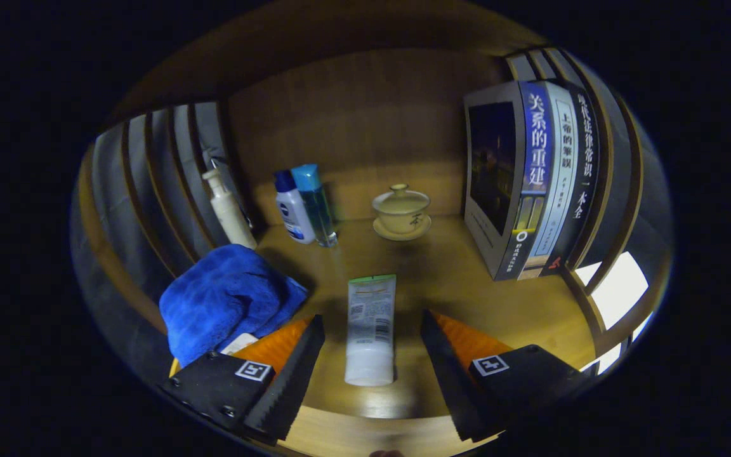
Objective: Pull open the drawer, take out the items inside it, and place them on the countertop above the cabinet.
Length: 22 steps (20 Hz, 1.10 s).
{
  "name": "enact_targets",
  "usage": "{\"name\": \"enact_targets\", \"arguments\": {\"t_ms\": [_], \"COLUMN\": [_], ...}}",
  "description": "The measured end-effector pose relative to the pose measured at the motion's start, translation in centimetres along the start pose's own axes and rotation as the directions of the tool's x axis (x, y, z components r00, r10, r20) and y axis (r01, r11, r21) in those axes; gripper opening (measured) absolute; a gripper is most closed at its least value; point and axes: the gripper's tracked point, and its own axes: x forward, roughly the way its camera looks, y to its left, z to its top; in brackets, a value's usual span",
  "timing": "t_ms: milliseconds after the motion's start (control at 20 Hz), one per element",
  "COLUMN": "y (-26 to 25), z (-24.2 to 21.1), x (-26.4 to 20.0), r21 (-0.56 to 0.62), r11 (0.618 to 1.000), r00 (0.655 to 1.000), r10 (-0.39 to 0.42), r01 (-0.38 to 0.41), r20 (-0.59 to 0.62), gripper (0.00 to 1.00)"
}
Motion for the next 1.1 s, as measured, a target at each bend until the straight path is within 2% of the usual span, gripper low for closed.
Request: {"name": "enact_targets", "arguments": {"t_ms": [300, 500, 600, 850, 1100], "y": [4.1, 5.5, 6.6, 8.0, 7.0], "z": [0.6, -0.4, -1.0, -4.6, -6.5], "x": [-7.1, -11.0, -12.7, -15.7, -17.5], "r21": [-0.073, -0.122, -0.125, -0.091, -0.068], "r11": [0.995, 0.993, 0.992, 0.994, 0.998], "r00": [0.989, 0.983, 0.976, 0.968, 0.954], "r10": [0.080, 0.027, 0.034, 0.086, 0.021], "r01": [-0.071, -0.005, -0.007, -0.066, 0.000], "r20": [0.122, 0.184, 0.216, 0.237, 0.299], "gripper": [0.99, 0.99, 0.99, 0.98, 0.98]}}
